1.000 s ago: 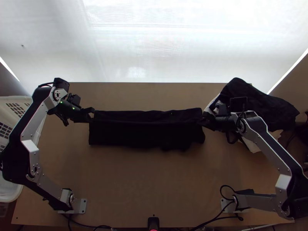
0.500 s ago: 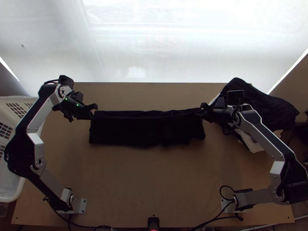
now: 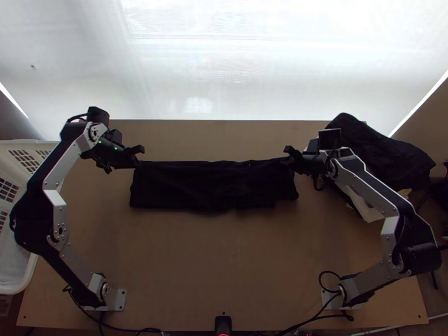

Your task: Fold the t-shirt

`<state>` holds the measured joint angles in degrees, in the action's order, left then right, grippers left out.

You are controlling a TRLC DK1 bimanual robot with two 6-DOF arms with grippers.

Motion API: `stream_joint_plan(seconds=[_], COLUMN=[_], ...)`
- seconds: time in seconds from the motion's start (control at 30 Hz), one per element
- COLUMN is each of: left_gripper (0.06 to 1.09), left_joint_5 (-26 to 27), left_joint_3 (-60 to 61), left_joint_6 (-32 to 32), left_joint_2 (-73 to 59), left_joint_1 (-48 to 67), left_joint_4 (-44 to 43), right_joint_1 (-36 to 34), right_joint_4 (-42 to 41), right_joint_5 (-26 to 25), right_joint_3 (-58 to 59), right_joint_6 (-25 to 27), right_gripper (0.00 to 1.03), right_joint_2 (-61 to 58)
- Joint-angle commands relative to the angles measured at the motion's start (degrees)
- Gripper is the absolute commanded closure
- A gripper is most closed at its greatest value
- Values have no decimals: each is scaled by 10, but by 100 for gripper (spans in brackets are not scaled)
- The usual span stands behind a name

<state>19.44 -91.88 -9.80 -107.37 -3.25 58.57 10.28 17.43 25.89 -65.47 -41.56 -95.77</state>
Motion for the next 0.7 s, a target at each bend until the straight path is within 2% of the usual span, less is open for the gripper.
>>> stream_joint_plan(seconds=[0.0,0.3,0.4,0.43,0.53,0.6,0.67], left_gripper=[81,81,78,68,12,10,10], left_joint_5=[3,8,9,10,22,23,23], left_joint_3=[-1,14,13,13,11,10,9], left_joint_6=[-3,-2,-4,-6,5,8,1], left_joint_2=[8,23,33,37,43,46,51], left_joint_1=[4,6,10,10,12,14,8], left_joint_4=[-4,1,-1,-3,-3,-2,-2], right_joint_1=[16,24,24,24,25,27,32], right_joint_4=[-13,-45,-58,-64,-67,-67,-66], right_joint_5=[-31,-65,-66,-66,-89,-108,-138], right_joint_3=[-1,11,19,22,24,24,20], right_joint_6=[-2,-10,-12,-12,-10,-9,-6], right_gripper=[100,99,79,75,58,46,23], right_joint_2=[-26,-34,-28,-26,-16,2,27])
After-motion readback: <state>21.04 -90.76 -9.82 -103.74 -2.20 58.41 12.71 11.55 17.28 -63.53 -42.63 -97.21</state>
